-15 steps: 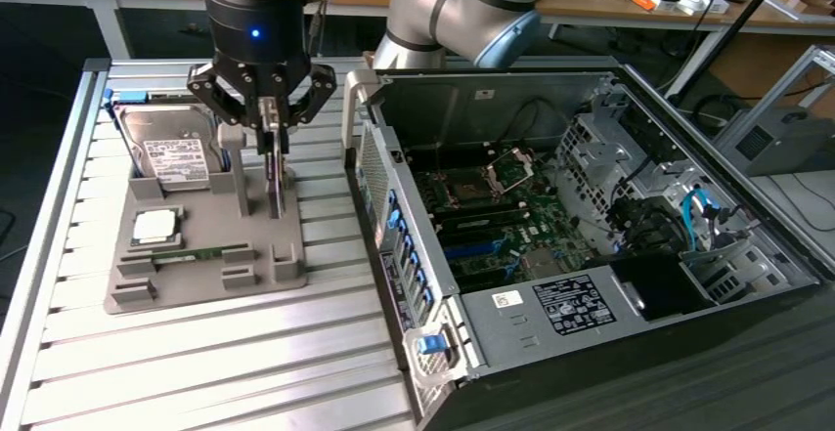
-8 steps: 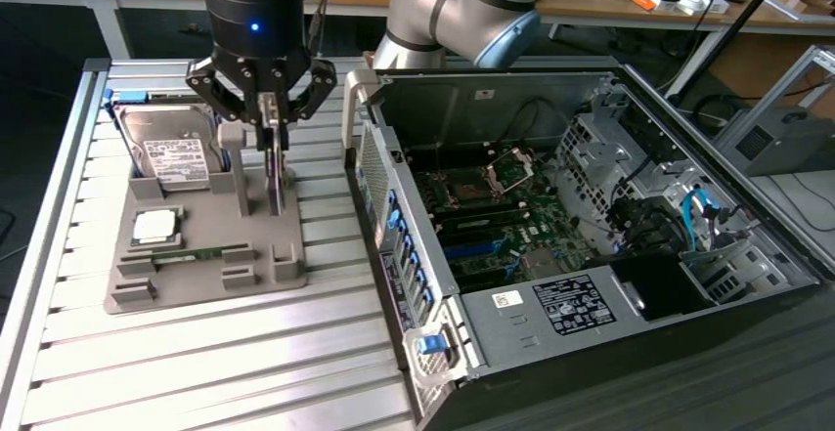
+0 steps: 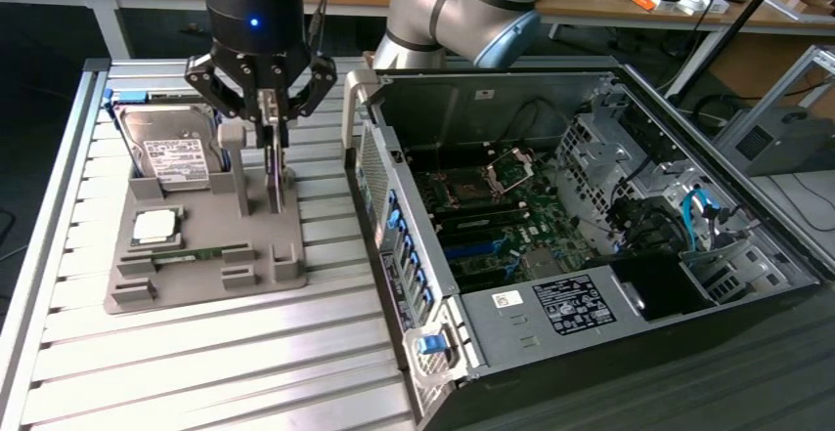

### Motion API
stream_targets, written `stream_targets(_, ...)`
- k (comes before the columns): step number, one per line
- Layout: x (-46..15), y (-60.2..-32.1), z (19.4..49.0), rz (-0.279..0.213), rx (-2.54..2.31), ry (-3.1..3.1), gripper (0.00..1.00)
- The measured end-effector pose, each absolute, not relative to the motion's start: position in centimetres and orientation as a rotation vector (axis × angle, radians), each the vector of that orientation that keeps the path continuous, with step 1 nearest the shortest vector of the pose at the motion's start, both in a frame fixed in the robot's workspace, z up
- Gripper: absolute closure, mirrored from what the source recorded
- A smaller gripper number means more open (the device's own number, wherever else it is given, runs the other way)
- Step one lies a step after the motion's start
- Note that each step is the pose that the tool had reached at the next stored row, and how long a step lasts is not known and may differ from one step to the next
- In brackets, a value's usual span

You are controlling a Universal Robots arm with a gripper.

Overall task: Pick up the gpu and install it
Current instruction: 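Pick up the gpu and move the gpu toward the slot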

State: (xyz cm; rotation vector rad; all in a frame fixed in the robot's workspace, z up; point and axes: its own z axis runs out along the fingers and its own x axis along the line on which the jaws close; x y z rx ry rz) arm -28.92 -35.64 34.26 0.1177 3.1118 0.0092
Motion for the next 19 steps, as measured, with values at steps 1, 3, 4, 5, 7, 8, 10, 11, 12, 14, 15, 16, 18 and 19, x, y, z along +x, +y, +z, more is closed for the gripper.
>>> stream_targets(1,-28.92,-35.64,34.29,0.009,0.118,3.112,0.73)
stream_targets(3,-28.92,-35.64,34.40,0.009,0.118,3.112,0.73)
stream_targets(4,-28.92,-35.64,34.44,0.009,0.118,3.112,0.73)
stream_targets(5,-28.92,-35.64,34.53,0.009,0.118,3.112,0.73)
stream_targets(7,-28.92,-35.64,34.63,0.009,0.118,3.112,0.73)
stream_targets(8,-28.92,-35.64,34.66,0.009,0.118,3.112,0.73)
stream_targets(10,-28.92,-35.64,34.74,0.009,0.118,3.112,0.73)
stream_targets(11,-28.92,-35.64,34.78,0.009,0.118,3.112,0.73)
stream_targets(12,-28.92,-35.64,34.83,0.009,0.118,3.112,0.73)
stream_targets(14,-28.92,-35.63,34.93,0.009,0.118,3.112,0.73)
stream_targets(15,-28.92,-35.63,34.97,0.009,0.118,3.112,0.73)
stream_targets(16,-28.92,-35.64,35.03,0.009,0.118,3.112,0.73)
stream_targets(18,-28.92,-35.63,35.13,0.009,0.118,3.112,0.73)
stream_targets(19,-28.92,-35.64,35.18,0.009,0.118,3.112,0.73)
